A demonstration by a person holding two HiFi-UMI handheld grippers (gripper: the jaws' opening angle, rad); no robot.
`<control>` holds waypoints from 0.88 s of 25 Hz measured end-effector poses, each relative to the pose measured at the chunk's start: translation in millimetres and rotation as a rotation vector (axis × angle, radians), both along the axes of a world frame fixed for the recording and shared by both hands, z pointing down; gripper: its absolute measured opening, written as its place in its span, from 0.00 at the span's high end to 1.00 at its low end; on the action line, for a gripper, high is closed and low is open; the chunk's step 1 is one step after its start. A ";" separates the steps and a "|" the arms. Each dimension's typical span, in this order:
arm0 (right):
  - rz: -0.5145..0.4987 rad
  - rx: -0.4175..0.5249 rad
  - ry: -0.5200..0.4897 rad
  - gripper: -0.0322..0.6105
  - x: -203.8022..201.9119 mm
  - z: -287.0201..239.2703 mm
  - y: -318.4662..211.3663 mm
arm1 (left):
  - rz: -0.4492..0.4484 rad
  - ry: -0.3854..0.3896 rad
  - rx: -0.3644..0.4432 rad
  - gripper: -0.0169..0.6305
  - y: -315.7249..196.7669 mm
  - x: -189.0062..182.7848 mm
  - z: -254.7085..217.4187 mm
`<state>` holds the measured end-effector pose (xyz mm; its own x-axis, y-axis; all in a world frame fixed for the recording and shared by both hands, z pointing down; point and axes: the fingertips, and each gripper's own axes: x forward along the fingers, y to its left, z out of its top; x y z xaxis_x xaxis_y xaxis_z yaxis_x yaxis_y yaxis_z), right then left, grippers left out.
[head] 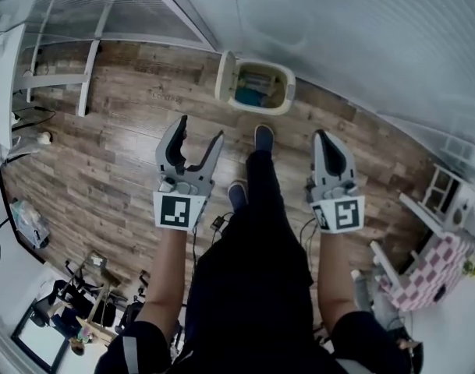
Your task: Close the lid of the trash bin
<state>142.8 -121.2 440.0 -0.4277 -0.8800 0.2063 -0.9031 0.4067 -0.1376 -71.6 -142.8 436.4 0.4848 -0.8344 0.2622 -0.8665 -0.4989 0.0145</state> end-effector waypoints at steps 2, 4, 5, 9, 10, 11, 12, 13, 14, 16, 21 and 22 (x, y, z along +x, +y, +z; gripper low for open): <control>0.002 -0.027 -0.001 0.94 -7.3 11.7 -8.4 | -0.006 0.002 -0.007 0.55 -10.0 -3.6 12.1; -0.012 -0.040 0.002 0.94 -14.8 19.0 -15.5 | -0.008 -0.006 -0.018 0.55 -17.9 -6.4 26.9; -0.020 -0.037 0.003 0.94 -17.7 22.5 -19.0 | -0.008 -0.008 -0.026 0.55 -21.5 -7.3 35.1; -0.024 -0.045 0.000 0.94 -24.3 42.5 -25.9 | -0.005 -0.011 -0.081 0.55 -34.2 -10.8 69.7; -0.024 -0.052 -0.001 0.94 -25.3 48.1 -27.1 | -0.008 -0.011 -0.087 0.55 -38.3 -12.6 77.6; -0.025 -0.058 -0.003 0.94 -26.2 53.1 -28.9 | -0.015 -0.016 -0.090 0.55 -42.9 -14.7 86.4; -0.026 -0.066 -0.004 0.94 -26.7 57.8 -30.2 | -0.027 -0.028 -0.096 0.55 -47.5 -16.9 96.6; -0.023 -0.078 -0.010 0.94 -26.9 62.1 -30.1 | -0.036 -0.043 -0.109 0.55 -51.2 -18.6 108.2; -0.018 -0.091 -0.021 0.94 -27.0 65.9 -28.1 | -0.038 -0.054 -0.126 0.55 -53.6 -19.4 120.6; -0.017 -0.118 -0.042 0.94 -27.8 75.5 -21.1 | -0.030 -0.052 -0.168 0.55 -56.6 -20.2 146.1; -0.022 -0.159 -0.045 0.94 -24.2 115.2 -15.5 | -0.003 -0.103 -0.209 0.55 -73.4 -21.7 193.4; -0.022 -0.149 -0.047 0.94 -22.4 118.6 -15.1 | 0.002 -0.104 -0.217 0.55 -74.9 -23.4 199.6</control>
<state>120.4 -136.4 558.6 -0.4588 -0.8317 0.3126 -0.8854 0.3982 -0.2400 -95.0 -217.7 636.0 0.4478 -0.7521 0.4835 -0.8677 -0.4960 0.0323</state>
